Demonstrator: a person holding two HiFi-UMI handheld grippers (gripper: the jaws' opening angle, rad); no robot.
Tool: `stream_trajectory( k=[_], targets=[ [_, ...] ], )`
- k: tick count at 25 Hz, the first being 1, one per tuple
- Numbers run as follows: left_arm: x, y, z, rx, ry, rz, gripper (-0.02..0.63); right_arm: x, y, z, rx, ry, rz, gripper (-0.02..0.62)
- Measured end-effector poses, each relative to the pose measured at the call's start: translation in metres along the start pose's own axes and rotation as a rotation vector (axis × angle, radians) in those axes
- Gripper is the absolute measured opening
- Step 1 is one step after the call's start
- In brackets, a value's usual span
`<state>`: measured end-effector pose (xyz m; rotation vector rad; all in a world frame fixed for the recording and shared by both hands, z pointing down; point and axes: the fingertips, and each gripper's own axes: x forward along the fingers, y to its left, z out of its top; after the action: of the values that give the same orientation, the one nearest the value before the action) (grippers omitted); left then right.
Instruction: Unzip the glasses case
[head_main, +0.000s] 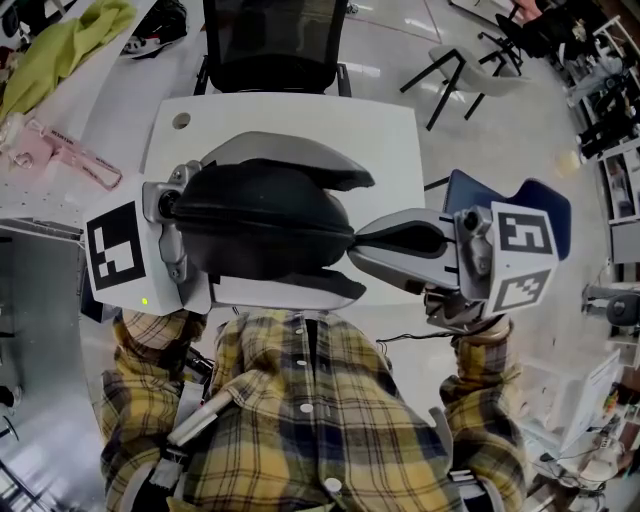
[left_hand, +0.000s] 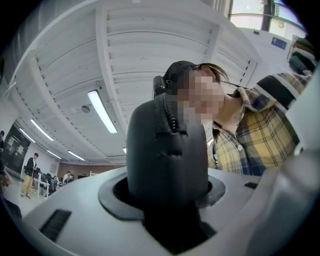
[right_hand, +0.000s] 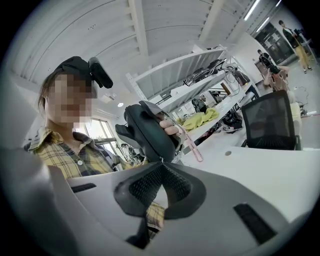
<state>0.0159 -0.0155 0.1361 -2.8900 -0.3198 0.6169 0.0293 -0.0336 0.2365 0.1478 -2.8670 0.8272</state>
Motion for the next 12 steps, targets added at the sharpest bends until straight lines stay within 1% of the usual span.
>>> stream_trajectory(
  k=[12],
  targets=[
    [-0.006, 0.007, 0.013, -0.104, -0.148, -0.001, 0.247, 0.004, 0.002, -0.005, 0.019, -0.020, 0.029, -0.002]
  ],
)
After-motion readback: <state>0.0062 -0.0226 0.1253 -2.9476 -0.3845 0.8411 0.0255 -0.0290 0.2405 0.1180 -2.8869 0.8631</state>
